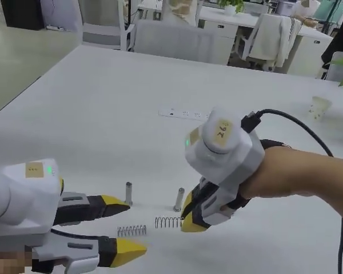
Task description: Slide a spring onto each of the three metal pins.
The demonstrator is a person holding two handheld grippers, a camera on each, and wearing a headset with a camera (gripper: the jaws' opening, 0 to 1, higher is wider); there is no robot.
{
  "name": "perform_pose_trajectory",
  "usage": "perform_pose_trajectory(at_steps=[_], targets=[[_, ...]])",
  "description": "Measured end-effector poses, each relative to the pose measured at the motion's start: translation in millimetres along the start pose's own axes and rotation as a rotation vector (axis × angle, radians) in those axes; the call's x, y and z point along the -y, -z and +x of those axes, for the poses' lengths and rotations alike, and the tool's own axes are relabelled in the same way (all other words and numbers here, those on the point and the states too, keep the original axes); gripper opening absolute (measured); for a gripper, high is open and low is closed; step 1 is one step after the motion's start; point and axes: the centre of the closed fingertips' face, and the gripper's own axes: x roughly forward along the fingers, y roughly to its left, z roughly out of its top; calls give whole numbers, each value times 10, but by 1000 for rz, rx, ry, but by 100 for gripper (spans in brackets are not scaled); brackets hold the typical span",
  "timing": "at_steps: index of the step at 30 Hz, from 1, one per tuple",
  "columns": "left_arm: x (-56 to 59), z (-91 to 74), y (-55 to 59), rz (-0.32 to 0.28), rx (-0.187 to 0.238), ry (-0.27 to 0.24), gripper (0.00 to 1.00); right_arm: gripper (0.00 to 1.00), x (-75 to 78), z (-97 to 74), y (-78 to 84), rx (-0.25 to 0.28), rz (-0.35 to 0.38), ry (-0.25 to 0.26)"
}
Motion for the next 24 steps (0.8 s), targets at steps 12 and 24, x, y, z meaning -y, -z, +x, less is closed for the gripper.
perform_pose_trajectory(at_steps=[12,24], targets=[[92,27,-85,11,25,48,30,8,-116,-68,-120,1,-47,-3],[145,52,-148,42,37,75,20,8,-156,-110,-209,8,-71,1]])
